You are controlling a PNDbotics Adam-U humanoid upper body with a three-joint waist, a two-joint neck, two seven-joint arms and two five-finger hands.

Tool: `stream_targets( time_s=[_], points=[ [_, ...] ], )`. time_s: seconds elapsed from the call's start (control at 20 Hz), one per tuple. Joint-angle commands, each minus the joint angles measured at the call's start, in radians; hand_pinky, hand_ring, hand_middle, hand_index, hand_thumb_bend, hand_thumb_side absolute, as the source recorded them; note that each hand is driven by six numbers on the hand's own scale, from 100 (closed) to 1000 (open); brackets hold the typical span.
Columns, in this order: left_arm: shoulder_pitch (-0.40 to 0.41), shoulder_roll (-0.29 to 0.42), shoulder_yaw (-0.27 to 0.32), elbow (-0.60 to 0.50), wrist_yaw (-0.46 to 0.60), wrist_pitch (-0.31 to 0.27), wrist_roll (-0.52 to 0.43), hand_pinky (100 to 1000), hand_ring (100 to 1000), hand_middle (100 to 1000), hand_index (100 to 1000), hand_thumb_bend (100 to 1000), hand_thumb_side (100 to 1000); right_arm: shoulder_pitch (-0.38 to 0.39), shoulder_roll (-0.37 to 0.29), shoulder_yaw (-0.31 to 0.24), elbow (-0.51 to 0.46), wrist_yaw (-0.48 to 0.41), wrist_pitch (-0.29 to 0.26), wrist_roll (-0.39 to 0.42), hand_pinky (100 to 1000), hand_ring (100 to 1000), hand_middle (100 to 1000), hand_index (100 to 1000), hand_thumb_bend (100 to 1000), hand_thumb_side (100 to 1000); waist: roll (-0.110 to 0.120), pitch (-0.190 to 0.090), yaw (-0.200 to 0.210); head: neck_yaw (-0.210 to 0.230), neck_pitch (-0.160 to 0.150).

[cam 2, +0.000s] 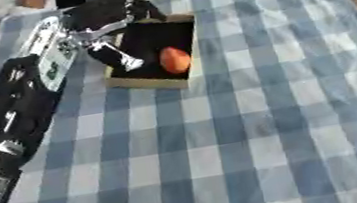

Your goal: Pick up objects on the table and place them in the box.

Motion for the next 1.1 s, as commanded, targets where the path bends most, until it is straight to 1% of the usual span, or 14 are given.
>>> stream_targets(
  time_s=[0.05,0.1,0.15,0.4,0.55,0.8,0.95,1.0,1.1],
  points=[
    [-0.015,0.017,0.007,-0.019,-0.001,-0.001,-0.001,694,825,784,906,257,268,-0.004,-0.010,-0.005,-0.021,-0.008,-0.001,0.003,702,692,725,723,100,748,-0.003,-0.023,0.001,-0.001,0.005],
    [-0.014,0.016,0.007,-0.019,0.002,-0.001,-0.003,688,820,778,902,231,257,-0.004,-0.010,-0.005,-0.021,-0.008,-0.001,0.003,702,692,725,723,100,747,-0.003,-0.024,0.001,-0.002,0.006],
    [-0.014,0.016,0.008,-0.020,0.008,-0.002,-0.005,687,820,777,902,228,256,-0.003,-0.009,-0.005,-0.021,-0.008,-0.001,0.004,702,692,725,723,100,747,-0.003,-0.024,0.001,-0.002,0.007],
    [-0.015,0.014,0.015,-0.050,0.080,0.008,-0.015,653,789,749,886,100,210,-0.001,-0.007,-0.005,-0.021,-0.008,0.002,0.006,702,693,725,723,100,746,-0.003,-0.028,0.001,-0.003,0.012],
    [-0.016,0.020,0.018,-0.088,0.162,0.027,-0.038,636,774,737,878,100,201,0.000,-0.008,-0.006,-0.021,-0.006,0.002,0.007,703,693,726,724,100,745,-0.003,-0.033,0.003,-0.004,0.017],
    [-0.007,0.054,0.011,-0.207,0.343,0.070,-0.088,598,733,693,834,100,217,0.003,-0.011,-0.008,-0.021,-0.001,0.003,0.007,704,694,726,724,100,741,-0.003,-0.042,0.009,-0.011,0.024],
    [0.011,0.097,0.002,-0.307,0.477,0.104,-0.127,581,715,677,817,100,257,0.004,-0.016,-0.010,-0.021,0.003,0.003,0.004,706,695,727,725,100,737,-0.002,-0.048,0.017,-0.020,0.025],
    [0.019,0.112,-0.002,-0.341,0.527,0.119,-0.143,577,709,674,815,100,293,0.003,-0.019,-0.011,-0.021,0.005,0.003,0.002,708,697,728,726,100,733,-0.002,-0.050,0.019,-0.023,0.025],
    [0.044,0.154,-0.013,-0.422,0.644,0.147,-0.173,574,702,673,816,100,322,0.001,-0.031,-0.013,-0.021,0.013,0.000,-0.003,712,700,731,727,100,727,-0.002,-0.054,0.023,-0.030,0.025]
  ],
)
